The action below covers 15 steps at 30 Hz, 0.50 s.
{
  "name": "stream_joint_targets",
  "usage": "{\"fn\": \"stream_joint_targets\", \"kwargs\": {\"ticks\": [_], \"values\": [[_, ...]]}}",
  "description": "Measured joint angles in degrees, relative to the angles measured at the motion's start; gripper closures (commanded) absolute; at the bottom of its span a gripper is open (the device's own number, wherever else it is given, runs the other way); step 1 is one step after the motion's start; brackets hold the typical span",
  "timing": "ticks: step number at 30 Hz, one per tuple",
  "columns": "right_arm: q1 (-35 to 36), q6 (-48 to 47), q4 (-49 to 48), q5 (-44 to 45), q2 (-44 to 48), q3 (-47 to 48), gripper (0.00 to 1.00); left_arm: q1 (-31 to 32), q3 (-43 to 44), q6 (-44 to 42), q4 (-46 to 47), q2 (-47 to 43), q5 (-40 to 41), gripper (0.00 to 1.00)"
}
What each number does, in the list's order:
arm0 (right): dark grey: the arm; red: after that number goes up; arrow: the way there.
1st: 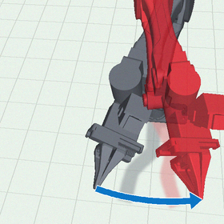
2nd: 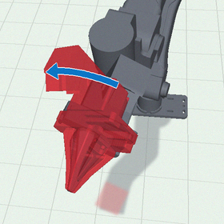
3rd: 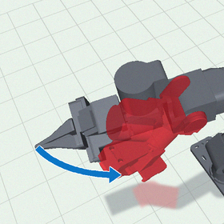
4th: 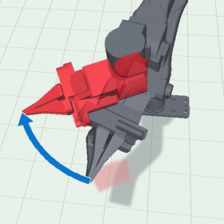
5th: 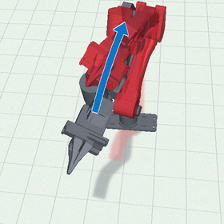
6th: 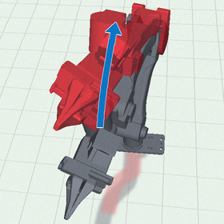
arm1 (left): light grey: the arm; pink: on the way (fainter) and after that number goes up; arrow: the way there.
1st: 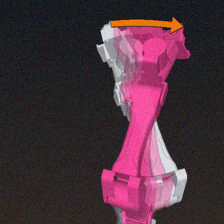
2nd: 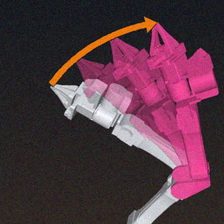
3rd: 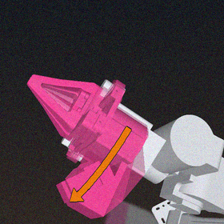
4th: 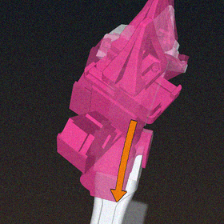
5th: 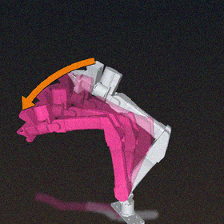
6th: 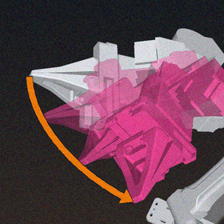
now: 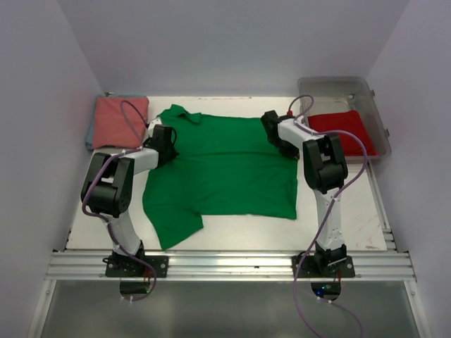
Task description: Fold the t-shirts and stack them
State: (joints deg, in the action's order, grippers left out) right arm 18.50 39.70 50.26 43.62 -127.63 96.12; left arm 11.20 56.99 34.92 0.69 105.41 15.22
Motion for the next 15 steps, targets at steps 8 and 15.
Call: {"fn": "stream_joint_targets", "kwargs": {"ticks": [8,15], "values": [[-0.15,10.01,13.51,13.03,-0.46,2.21,1.00,-0.31,0.09,0.00,-0.22,0.00,0.22,1.00],[2.14,0.46,0.20,5.95,16.61,-12.33,1.00,-0.33,0.20,0.00,-0.39,0.02,0.22,1.00]]}}
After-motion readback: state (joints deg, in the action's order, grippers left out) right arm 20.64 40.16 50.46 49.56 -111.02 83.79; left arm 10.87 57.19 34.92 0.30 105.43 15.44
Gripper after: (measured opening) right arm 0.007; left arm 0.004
